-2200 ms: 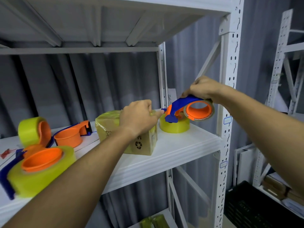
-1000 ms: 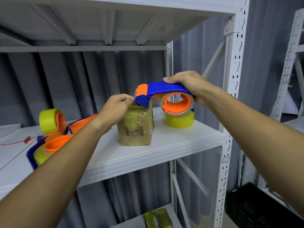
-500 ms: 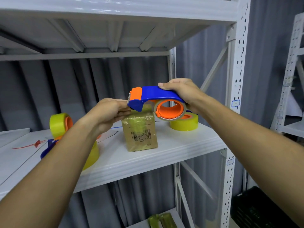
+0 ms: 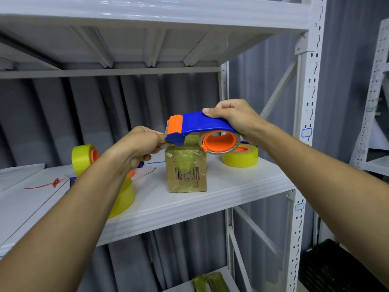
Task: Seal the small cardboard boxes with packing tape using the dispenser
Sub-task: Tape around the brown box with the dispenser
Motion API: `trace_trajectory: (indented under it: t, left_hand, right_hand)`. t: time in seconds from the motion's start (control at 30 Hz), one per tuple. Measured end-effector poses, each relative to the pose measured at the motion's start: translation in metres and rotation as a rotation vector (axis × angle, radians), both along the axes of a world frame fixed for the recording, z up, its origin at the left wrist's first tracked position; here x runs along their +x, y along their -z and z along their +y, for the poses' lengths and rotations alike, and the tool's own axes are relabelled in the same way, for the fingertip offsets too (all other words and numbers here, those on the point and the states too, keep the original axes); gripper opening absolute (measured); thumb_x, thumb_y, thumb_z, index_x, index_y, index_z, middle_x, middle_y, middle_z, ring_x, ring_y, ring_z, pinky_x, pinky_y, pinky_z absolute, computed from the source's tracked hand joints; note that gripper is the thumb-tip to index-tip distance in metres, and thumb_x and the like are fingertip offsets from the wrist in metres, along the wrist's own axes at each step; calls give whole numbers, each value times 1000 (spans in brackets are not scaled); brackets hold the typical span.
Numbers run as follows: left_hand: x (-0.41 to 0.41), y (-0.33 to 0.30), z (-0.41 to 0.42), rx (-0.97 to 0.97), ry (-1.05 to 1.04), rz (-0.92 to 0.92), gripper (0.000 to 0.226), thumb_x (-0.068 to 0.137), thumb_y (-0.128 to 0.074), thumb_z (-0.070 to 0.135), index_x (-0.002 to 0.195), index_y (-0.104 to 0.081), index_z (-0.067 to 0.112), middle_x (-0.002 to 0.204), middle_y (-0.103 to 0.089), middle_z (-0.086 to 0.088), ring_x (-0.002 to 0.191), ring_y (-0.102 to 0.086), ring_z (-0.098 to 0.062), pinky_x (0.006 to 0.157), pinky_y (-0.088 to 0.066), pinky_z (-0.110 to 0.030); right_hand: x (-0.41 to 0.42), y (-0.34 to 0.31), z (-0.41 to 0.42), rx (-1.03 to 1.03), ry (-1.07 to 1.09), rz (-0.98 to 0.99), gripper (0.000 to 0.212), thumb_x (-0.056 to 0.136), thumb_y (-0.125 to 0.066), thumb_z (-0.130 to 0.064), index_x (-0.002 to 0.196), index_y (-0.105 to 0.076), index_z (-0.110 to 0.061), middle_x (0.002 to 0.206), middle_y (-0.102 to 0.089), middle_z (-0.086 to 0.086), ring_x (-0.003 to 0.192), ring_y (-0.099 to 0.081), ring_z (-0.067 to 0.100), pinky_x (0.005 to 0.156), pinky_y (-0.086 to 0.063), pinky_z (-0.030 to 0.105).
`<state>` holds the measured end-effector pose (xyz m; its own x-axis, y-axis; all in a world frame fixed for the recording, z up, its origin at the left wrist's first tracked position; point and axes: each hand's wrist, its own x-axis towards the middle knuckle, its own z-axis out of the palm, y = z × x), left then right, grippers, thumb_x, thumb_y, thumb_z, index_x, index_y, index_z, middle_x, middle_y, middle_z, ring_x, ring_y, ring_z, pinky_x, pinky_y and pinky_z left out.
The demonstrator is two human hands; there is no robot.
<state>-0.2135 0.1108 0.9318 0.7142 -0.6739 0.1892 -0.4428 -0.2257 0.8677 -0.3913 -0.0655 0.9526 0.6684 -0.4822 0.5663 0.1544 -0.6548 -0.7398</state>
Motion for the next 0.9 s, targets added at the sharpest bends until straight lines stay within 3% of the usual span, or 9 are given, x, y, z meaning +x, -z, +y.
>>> trace_trajectory:
  t: [0.13, 0.23, 0.3, 0.47, 0.57, 0.73, 0.9]
  left_hand:
    - [-1, 6, 1, 15, 9, -82, 21, 95, -63, 21, 85, -79, 13, 90, -70, -3, 80, -51, -20, 58, -36, -29]
    - [1, 14, 2, -50, -19, -134, 27, 96, -66, 34, 82, -77, 13, 97, -76, -5, 101, -66, -20, 83, -50, -34]
    - [3, 19, 3, -88, -12, -151, 27, 96, -67, 32, 79, -76, 13, 93, -76, -9, 98, -67, -17, 94, -50, -32]
    - [-2, 26, -4, -91, 0, -201, 29, 96, -66, 27, 71, -72, 14, 72, -71, 13, 78, -59, -1, 75, -40, -23]
    - [-2, 28, -5, -94, -29, -234, 30, 97, -65, 25, 69, -70, 14, 67, -68, 15, 73, -56, 2, 65, -37, -18]
    - [2, 30, -3, -123, -42, -248, 28, 97, -64, 23, 72, -73, 13, 85, -73, 10, 90, -64, -3, 71, -39, -17]
    - [7, 30, 1, -140, -52, -229, 23, 97, -64, 24, 80, -75, 12, 93, -74, 9, 99, -67, -13, 92, -49, -33]
  right_hand:
    - [-6, -1, -3, -67, 13, 45, 32, 88, -71, -47, 75, -67, -19, 76, -74, -3, 71, -71, 14, 65, -56, 24]
    - [-19, -2, -11, -78, 23, 61, 33, 88, -71, -46, 73, -65, -17, 74, -72, 0, 69, -68, 13, 65, -54, 25]
    - [-27, -1, -18, -74, 22, 68, 32, 90, -70, -44, 72, -65, -17, 71, -71, -2, 66, -68, 11, 62, -52, 23]
    - [-36, 7, -28, -57, 27, 95, 29, 91, -69, -42, 76, -66, -17, 73, -72, -3, 67, -68, 12, 60, -51, 21]
    - [-34, 12, -29, -54, 29, 96, 30, 90, -69, -44, 74, -67, -18, 72, -72, -4, 67, -69, 11, 57, -51, 18]
    - [-24, 12, -29, -57, 51, 106, 31, 89, -70, -46, 75, -68, -18, 73, -73, -5, 67, -70, 11, 56, -52, 16]
    - [-14, 7, -28, -50, 77, 141, 32, 89, -70, -47, 81, -70, -16, 78, -75, -1, 73, -72, 17, 63, -56, 24]
